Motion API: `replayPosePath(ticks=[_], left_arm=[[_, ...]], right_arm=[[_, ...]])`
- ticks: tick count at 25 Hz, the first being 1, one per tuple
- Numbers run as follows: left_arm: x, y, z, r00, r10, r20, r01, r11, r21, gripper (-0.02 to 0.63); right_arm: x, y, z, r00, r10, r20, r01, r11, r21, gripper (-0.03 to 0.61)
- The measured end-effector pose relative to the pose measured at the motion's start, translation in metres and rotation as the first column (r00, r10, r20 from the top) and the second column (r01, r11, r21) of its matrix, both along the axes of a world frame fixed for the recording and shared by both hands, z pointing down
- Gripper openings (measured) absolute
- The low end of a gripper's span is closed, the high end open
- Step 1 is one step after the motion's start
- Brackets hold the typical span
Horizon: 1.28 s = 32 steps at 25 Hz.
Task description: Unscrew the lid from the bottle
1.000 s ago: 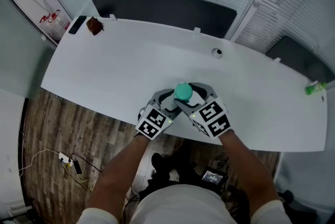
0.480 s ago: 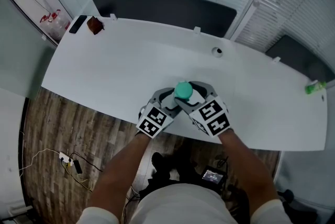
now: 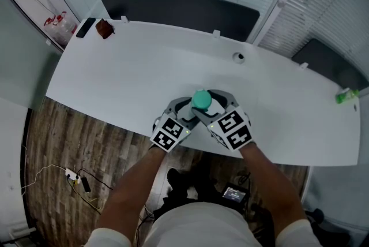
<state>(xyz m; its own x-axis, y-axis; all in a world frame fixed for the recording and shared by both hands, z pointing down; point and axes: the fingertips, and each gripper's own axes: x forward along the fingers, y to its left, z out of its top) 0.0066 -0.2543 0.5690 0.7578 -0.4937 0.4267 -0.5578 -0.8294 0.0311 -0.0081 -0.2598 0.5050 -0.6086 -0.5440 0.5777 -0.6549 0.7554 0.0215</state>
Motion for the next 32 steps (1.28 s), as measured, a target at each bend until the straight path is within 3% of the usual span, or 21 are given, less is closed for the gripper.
replayPosePath(ticks=[32], left_arm=[[0.0, 0.0018, 0.0007, 1.0, -0.007, 0.005, 0.007, 1.0, -0.013, 0.275]], right_arm=[[0.0023, 0.0042, -0.0079, 1.0, 0.022, 0.007, -0.022, 1.0, 0.009, 0.302]])
